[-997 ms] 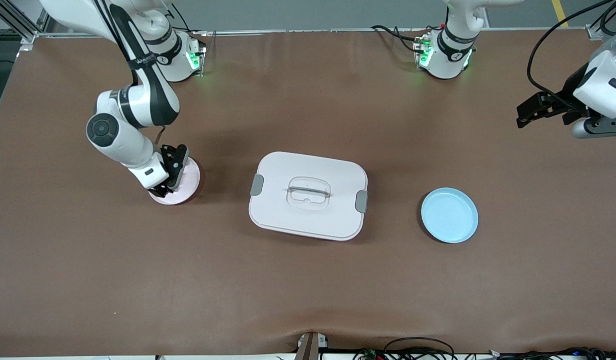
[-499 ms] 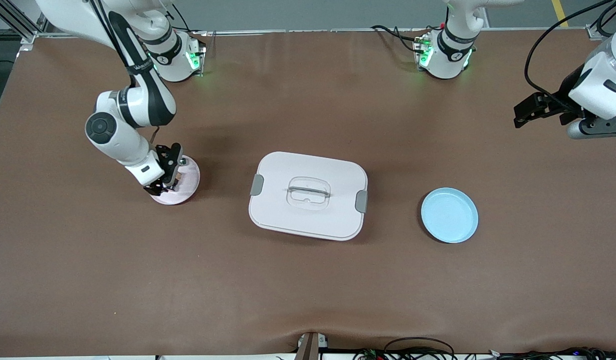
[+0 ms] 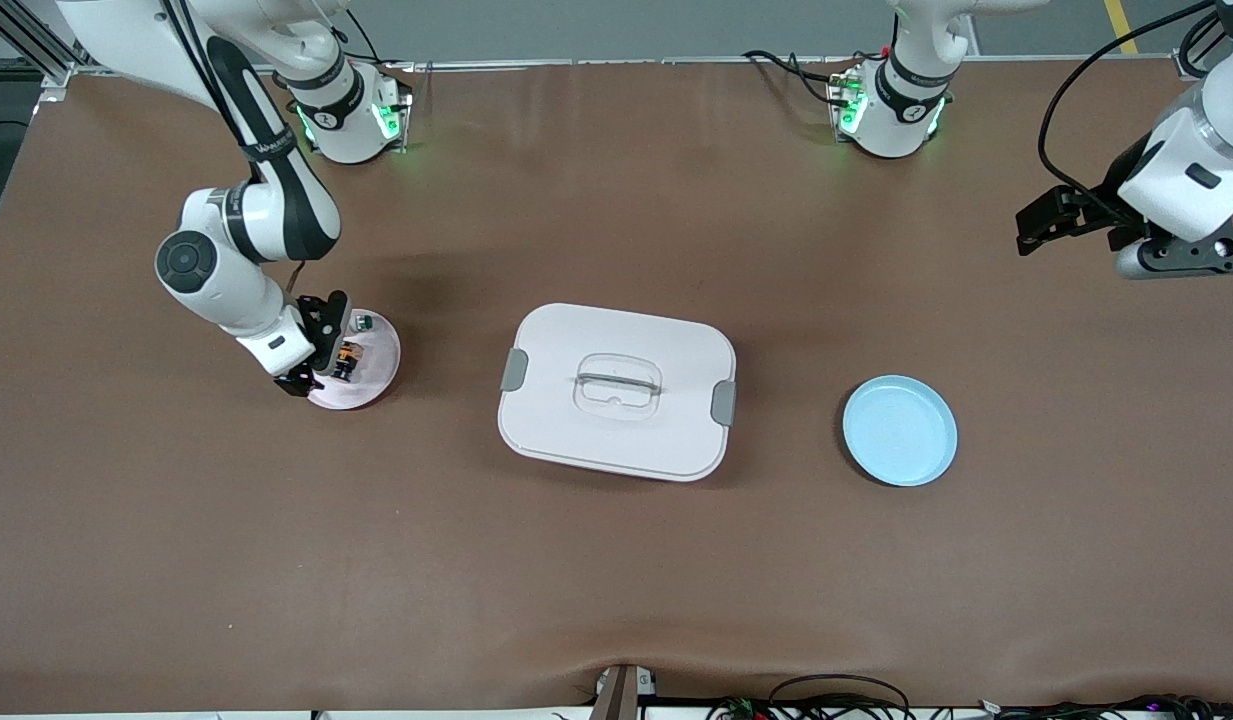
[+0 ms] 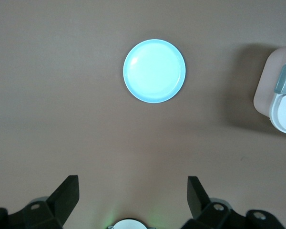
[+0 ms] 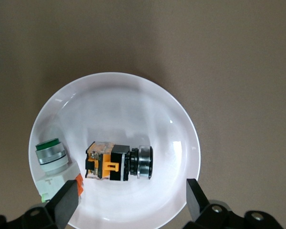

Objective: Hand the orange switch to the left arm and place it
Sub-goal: 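Lower the right gripper around the orange switch while the left gripper shifts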

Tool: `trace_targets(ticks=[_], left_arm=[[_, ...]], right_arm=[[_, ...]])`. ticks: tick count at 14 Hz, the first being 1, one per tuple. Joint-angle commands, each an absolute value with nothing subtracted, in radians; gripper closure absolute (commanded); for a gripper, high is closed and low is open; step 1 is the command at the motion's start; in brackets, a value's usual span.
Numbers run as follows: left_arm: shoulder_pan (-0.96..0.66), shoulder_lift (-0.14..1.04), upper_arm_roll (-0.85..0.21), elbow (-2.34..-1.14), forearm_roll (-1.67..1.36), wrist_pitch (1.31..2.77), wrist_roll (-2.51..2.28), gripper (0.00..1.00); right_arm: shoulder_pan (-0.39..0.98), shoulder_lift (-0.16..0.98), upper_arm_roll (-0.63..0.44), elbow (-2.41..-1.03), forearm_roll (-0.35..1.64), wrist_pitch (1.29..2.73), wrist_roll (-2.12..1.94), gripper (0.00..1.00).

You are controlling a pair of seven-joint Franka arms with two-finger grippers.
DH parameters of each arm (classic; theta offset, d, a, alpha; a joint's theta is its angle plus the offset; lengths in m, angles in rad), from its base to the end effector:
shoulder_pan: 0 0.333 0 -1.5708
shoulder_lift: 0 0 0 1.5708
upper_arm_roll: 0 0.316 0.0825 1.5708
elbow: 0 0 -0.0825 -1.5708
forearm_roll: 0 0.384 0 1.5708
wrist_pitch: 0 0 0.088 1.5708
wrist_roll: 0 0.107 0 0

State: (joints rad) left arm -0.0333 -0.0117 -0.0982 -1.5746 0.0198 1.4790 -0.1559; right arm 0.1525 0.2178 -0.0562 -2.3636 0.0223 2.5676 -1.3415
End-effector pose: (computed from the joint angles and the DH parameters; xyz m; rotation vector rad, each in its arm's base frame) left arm 0.5365 -0.0690 0.6215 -3.1061 -0.0395 0.1245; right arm 0.5070 0.0481 0.2342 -2.3764 -2.0431 0.0171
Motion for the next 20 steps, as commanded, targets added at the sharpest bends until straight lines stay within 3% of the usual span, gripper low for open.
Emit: trace_targets(ticks=[1, 20], left_arm=[[-0.031, -0.031, -0.101, -1.591, 0.018, 1.482, -0.152, 0.00], [-0.032, -0.029, -0.129, -1.631, 0.023, 1.485, -0.152, 0.00]], right_arm=[[0.173, 0.213, -0.051, -2.379, 0.020, 2.579, -1.292, 0.00], [0.152, 0.273, -0.051, -2.395, 0.026, 2.626, -1.289, 0.00]])
